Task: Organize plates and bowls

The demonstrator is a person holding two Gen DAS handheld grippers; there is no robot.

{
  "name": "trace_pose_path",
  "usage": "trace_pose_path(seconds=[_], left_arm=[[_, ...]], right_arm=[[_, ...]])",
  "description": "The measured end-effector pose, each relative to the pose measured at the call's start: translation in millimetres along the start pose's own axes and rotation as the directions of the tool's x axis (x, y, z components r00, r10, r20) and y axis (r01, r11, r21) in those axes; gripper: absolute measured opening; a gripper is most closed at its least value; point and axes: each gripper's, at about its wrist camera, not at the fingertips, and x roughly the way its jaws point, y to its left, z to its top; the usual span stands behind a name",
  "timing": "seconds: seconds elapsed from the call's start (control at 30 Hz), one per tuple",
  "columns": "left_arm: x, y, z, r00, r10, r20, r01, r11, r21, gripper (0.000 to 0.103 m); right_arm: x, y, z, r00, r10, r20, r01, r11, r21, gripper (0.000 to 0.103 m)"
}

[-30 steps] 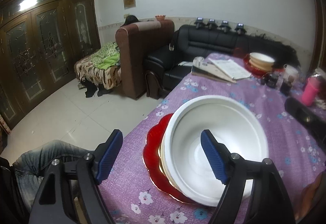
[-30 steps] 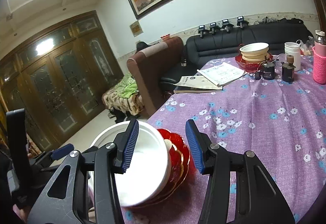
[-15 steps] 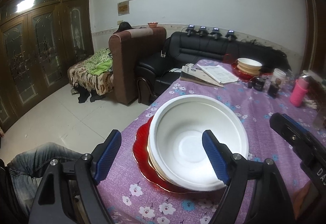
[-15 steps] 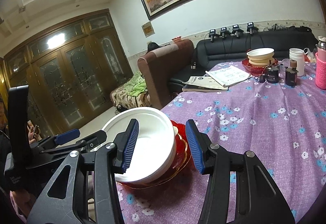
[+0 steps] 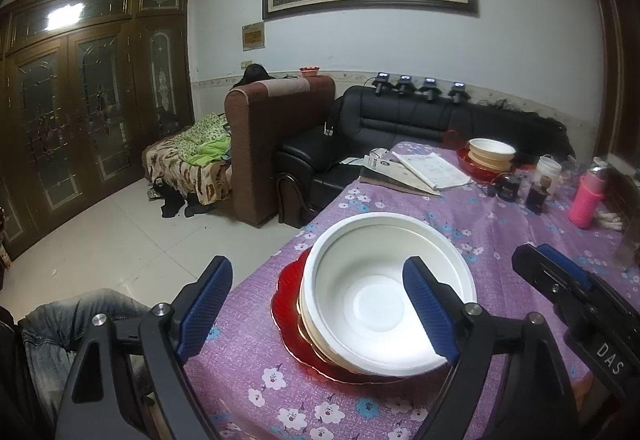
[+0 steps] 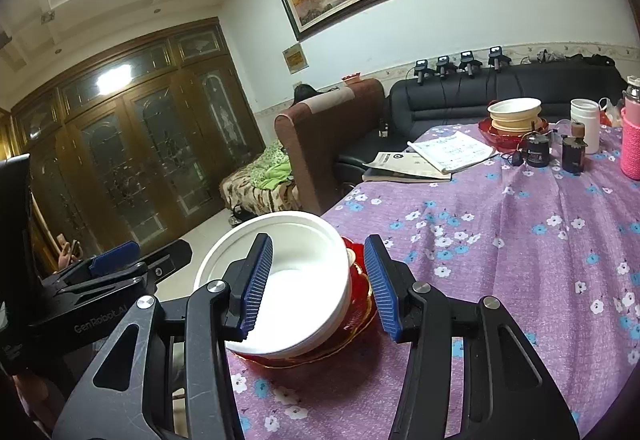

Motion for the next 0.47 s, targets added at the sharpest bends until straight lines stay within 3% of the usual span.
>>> trace_pose_path(seconds=[0.07,0.47], left_arm=[[-0.6,-1.3,0.1,1.000,-0.012,0.002,0.012,1.000,0.003,0.103],[-11.5,-6.5,1.4,0.997,-0.057,0.046,0.056,0.998,0.022,0.103]], right_arm=[[0.6,2.8,-0.6,1.000,0.004,-0.002,-0.004,1.000,-0.005,0.049],[-2.6,2.3,1.5,1.000,0.001,0.027,-0.001,1.000,0.006,0.048]])
